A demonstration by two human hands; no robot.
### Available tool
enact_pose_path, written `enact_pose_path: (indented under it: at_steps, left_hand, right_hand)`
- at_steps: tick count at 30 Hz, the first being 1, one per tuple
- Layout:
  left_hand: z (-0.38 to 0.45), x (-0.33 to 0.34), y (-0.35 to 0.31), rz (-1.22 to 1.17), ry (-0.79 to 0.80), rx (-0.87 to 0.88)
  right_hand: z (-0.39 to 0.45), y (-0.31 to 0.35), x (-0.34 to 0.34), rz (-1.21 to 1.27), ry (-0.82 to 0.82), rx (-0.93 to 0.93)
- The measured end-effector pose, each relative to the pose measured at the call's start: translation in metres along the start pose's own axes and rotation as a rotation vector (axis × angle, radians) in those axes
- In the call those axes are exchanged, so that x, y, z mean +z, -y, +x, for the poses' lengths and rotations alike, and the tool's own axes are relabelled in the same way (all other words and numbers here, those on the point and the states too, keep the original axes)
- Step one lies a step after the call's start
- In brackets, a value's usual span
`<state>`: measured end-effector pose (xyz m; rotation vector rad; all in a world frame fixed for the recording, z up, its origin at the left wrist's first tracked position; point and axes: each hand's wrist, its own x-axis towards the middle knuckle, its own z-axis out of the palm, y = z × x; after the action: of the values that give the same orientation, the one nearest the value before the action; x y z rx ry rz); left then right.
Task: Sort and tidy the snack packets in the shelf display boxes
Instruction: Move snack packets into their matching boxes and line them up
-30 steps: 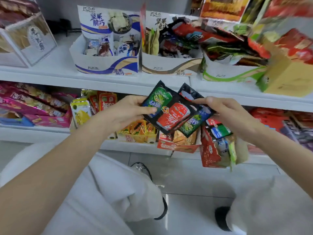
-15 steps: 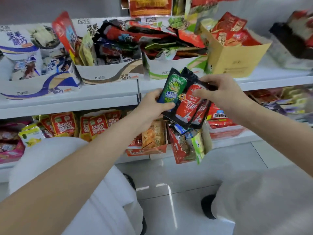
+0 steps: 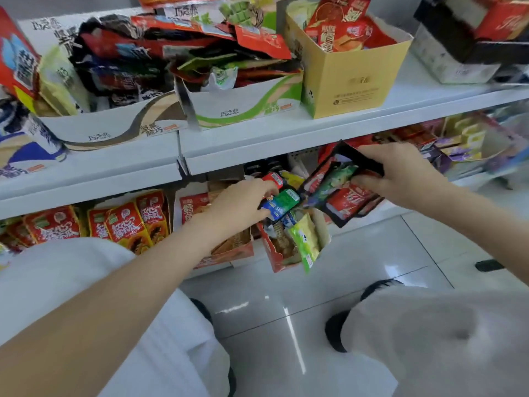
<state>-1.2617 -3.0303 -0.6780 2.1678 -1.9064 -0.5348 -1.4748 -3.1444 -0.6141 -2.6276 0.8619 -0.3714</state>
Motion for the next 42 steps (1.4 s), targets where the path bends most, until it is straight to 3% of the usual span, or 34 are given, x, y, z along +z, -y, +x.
enact_pose_path:
  at_steps: [3,9,14,21,26,29,33,36,39,42]
  left_hand:
    - [0.0,0.011,0.025,0.422,0.127,0.052]
    - [0.009,0.02,0.034,0.517,0.001,0.085]
    - [0.013,0.014,0.038,0.411,-0.003,0.025]
    - [0.009,-0.021,-0.01,0.006,-0.364,0.06]
    - [0.004,-0.023,-0.034,-0.111,-0.324,0.239]
    - [0.007,-0.018,-0.037,-0.228,-0.319,0.25]
    - [0.019,-0.01,-0.016,-0.341,-0.252,0.086]
    - [0.039,0.007,0.005,-0.167,-0.055,0.022]
    - [0.06,0.032,0.013,0.046,0.23,0.08]
    - [0.076,0.045,0.011,0.308,0.353,0.049]
  right_hand:
    - [-0.012,-0.024,-0.008,-0.084,0.021,-0.052]
    - [-0.015,-0.023,0.007,-0.178,0.111,-0.248]
    - [-0.007,-0.026,0.01,-0.202,0.068,-0.279]
    - [-0.003,-0.019,0.02,-0.253,0.1,-0.418]
    - [0.004,-0.006,0.024,-0.338,-0.034,-0.497]
    - [0.013,-0.011,0.027,-0.373,-0.018,-0.557]
    - [0.011,-0.028,0.024,-0.339,-0.004,-0.452]
    - [0.008,-0.04,0.014,-0.394,-0.03,-0.413]
    - [0.008,-0.053,0.007,-0.42,-0.037,-0.446]
    - [0.009,-0.061,0.005,-0.395,-0.025,-0.448]
